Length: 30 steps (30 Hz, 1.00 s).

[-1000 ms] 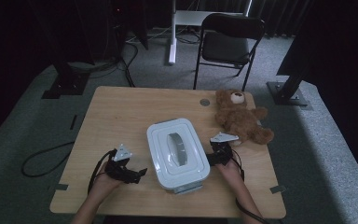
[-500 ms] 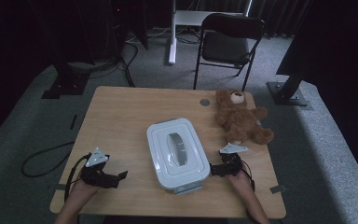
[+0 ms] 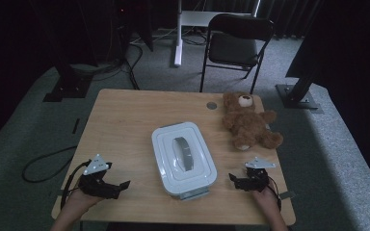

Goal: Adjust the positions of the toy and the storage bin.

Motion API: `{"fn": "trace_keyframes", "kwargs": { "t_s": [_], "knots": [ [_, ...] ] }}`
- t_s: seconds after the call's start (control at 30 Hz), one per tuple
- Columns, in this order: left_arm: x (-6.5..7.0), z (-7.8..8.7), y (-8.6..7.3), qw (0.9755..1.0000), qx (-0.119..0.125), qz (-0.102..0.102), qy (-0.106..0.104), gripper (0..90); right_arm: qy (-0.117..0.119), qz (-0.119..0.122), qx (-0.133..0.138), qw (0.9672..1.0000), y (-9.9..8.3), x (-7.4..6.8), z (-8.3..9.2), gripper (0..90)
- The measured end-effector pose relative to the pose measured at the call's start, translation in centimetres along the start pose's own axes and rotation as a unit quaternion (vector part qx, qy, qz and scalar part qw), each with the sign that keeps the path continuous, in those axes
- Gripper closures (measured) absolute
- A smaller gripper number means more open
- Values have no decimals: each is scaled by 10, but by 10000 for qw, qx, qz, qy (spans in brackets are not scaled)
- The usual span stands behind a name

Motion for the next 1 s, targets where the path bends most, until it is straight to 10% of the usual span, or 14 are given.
{"fn": "trace_keyframes", "kwargs": {
  "t_s": [1.0],
  "knots": [
    [68, -67, 94, 9949, -189, -655, -744, 4, -214, -87, -258, 9994, -13, 12, 2, 126]
  ]
}}
Point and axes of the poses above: each handheld gripper's, and its own axes: z roughly backward along the jaws, y roughly out of its top, x roughly to its right, the point moved 5 cm from there along -z, roughly forward along the jaws, and after that the axes turned 13 degrees about -y, right-handed, at the moved point
